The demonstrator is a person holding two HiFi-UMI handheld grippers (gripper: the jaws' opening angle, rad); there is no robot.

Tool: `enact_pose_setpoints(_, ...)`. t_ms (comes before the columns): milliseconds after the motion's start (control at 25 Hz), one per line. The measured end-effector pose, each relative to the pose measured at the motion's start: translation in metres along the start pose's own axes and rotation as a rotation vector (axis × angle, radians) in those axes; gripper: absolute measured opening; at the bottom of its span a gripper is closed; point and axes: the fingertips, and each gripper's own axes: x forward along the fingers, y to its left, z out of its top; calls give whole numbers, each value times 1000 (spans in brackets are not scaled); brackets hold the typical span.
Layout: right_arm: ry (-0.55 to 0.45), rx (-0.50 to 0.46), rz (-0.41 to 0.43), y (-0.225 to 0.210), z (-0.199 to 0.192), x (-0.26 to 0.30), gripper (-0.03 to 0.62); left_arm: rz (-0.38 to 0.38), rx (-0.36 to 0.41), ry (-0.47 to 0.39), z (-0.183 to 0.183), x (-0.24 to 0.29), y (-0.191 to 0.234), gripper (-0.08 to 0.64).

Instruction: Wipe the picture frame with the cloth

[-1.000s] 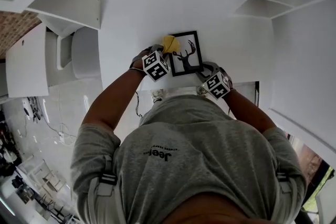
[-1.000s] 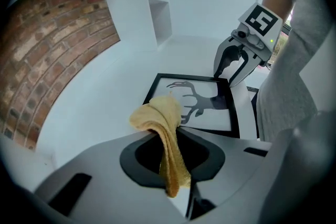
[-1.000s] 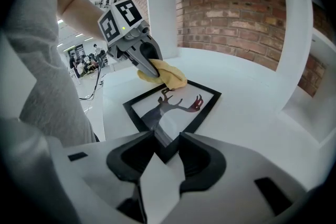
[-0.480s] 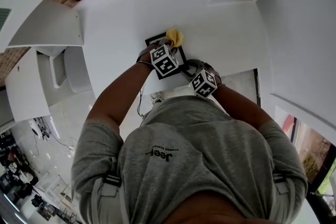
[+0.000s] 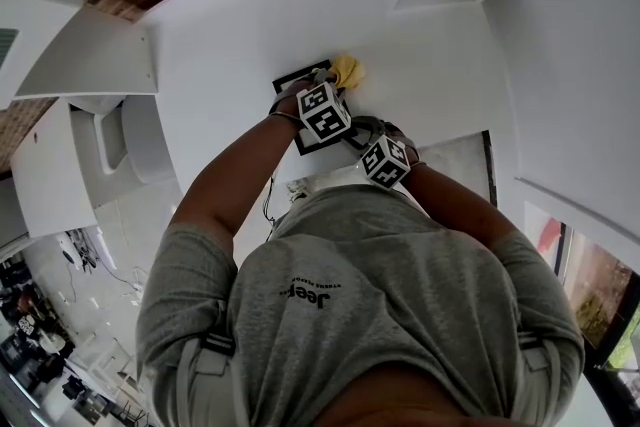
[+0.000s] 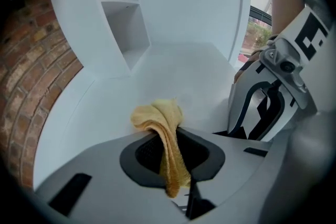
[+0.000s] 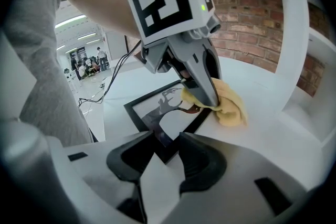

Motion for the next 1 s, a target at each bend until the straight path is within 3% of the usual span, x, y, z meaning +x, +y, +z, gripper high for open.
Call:
enact_pose_setpoints(440,14,-1,0,-1,0,-3,153,85,-111,-47,-58,-61,7,66)
enact_pose_setpoints(760,27,-4,-5,-3,-1,-2,153,153,-188,-25,-134,-107,-3,66)
enact_pose_setpoints(1000,32,0,-7,-3,0,-1,153,158,-223,6,-173,-119,-18,66)
